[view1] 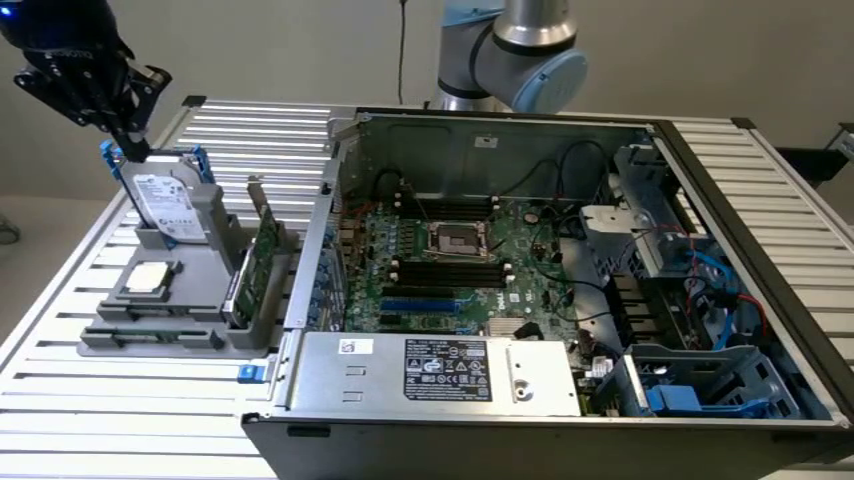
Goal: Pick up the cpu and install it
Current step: 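Reach for the cpu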
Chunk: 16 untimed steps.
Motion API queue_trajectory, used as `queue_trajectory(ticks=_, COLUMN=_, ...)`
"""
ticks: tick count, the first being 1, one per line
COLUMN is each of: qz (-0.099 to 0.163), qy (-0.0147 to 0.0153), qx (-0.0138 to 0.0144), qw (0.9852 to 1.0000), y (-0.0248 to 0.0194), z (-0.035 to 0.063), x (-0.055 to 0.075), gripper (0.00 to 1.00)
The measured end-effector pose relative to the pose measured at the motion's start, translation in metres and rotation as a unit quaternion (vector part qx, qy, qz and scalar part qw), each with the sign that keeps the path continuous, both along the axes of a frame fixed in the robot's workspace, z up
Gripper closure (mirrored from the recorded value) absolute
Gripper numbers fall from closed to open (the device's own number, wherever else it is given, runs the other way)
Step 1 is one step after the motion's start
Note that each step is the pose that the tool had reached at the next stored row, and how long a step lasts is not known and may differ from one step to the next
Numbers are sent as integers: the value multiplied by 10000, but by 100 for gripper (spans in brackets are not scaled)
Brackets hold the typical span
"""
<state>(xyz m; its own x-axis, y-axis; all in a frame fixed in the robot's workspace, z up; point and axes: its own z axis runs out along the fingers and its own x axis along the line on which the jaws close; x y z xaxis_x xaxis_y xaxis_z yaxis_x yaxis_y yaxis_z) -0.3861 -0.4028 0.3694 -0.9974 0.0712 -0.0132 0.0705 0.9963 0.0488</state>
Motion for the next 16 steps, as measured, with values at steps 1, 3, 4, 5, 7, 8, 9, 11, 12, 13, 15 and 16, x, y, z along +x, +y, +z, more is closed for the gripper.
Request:
queue_trajectory(ticks=1, qz=0, qy=6, qx=0, qw=10000, y=-14, z=-18, x=-25, gripper=89)
queue_trajectory(ticks=3, qz=1, qy=24, qx=0, qw=10000, y=-45, z=-53, x=-65, gripper=89)
queue_trajectory(ticks=4, qz=0, qy=37, qx=0, qw=10000, y=-63, z=-68, x=-78, gripper=89)
queue_trajectory(ticks=5, qz=0, qy=53, qx=0, qw=10000, y=-85, z=-82, x=-85, gripper=89)
queue_trajectory(ticks=7, qz=0, qy=92, qx=0, qw=10000, y=-135, z=-107, x=-95, gripper=89)
queue_trajectory(ticks=8, qz=0, qy=114, qx=0, qw=9999, y=-161, z=-120, x=-98, gripper=89)
queue_trajectory(ticks=9, qz=0, qy=136, qx=-1, qw=9999, y=-186, z=-131, x=-101, gripper=89)
queue_trajectory(ticks=11, qz=0, qy=180, qx=0, qw=9998, y=-238, z=-155, x=-107, gripper=89)
queue_trajectory(ticks=12, qz=0, qy=199, qx=0, qw=9998, y=-266, z=-166, x=-111, gripper=89)
queue_trajectory(ticks=13, qz=1, qy=207, qx=0, qw=9998, y=-292, z=-174, x=-115, gripper=89)
queue_trajectory(ticks=15, qz=10, qy=209, qx=0, qw=9998, y=-332, z=-184, x=-125, gripper=89)
queue_trajectory(ticks=16, qz=24, qy=210, qx=-1, qw=9998, y=-344, z=-188, x=-128, gripper=89)
